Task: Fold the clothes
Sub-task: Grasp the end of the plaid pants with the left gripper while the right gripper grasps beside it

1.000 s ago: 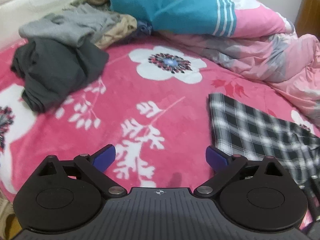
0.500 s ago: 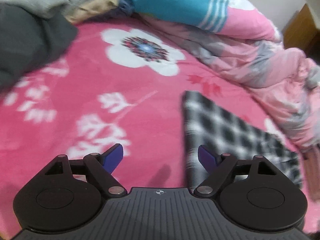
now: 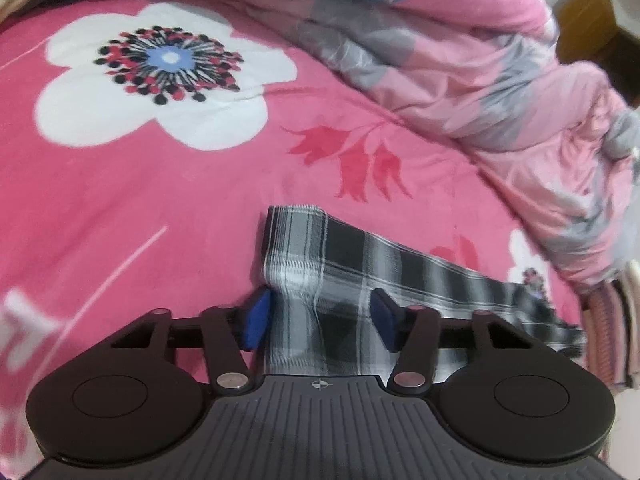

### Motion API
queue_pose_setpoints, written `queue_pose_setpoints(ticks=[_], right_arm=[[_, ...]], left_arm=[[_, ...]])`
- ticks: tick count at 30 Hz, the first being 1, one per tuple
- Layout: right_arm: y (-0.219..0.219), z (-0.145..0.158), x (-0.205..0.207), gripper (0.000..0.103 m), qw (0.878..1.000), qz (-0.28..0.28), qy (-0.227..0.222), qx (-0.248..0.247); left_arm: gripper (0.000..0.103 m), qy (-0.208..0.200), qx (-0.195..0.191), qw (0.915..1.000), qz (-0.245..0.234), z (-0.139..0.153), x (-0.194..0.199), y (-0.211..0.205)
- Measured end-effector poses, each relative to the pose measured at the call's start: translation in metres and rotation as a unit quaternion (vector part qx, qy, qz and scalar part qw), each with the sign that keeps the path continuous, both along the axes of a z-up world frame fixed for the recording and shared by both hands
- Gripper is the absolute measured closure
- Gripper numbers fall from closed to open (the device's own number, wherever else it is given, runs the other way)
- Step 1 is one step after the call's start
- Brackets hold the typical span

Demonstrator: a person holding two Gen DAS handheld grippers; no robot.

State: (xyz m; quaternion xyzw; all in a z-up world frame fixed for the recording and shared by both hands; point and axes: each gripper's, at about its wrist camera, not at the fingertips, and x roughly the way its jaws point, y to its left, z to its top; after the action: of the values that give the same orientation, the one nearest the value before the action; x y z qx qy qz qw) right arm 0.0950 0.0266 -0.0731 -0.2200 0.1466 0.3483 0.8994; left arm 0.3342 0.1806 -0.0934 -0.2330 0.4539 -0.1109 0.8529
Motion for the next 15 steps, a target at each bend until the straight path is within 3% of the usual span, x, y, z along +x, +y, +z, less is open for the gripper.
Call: queue_pose_setpoints(ticks=[4,5,10,15], right_arm=[[-0.010,0.005,0.003,0.094,1.000,-0.006,0.003,0.030],[-0.013,0.006,0.004,0.094,0.999,-0.010,0.005,0.040],[-0.045,0.023,0.010,0.094,0.992,-0.042,0.017,0.116],[-0.102,0.041,0.007,0.094,0.973,-0.097,0.025,0.206]], left_arm=[[0.089,0.005,-0.015,0.9997,0.018,0.001,0.007,0.004],[0.092,0.005,-0.022,0.9994,0.025,0.003,0.007,0.005],[0.097,-0.029,-0.011,0.9991,0.030,0.035,0.002,-0.020],[0.098,-0.071,0.012,0.9974,0.007,0.078,0.003,-0.083]])
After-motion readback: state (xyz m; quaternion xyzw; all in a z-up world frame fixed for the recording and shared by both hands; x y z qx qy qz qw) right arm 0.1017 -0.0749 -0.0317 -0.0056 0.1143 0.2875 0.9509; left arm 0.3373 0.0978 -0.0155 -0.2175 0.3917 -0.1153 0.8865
